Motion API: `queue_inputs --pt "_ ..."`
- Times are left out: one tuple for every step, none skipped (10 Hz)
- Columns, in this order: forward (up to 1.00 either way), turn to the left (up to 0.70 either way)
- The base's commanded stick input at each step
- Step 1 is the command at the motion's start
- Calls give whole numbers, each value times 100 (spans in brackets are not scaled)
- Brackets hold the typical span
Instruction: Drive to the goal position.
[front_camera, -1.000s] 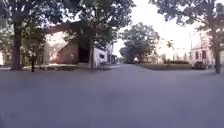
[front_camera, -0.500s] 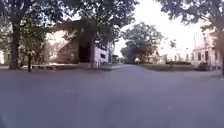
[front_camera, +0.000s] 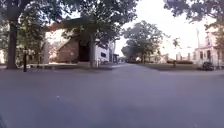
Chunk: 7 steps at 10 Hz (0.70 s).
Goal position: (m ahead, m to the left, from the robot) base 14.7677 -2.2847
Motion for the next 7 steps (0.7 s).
queue_inputs --pt "100 0" --pt "100 0" --pt "100 0" --pt "100 0" --pt "100 0" --pt "100 0" --pt "100 0"
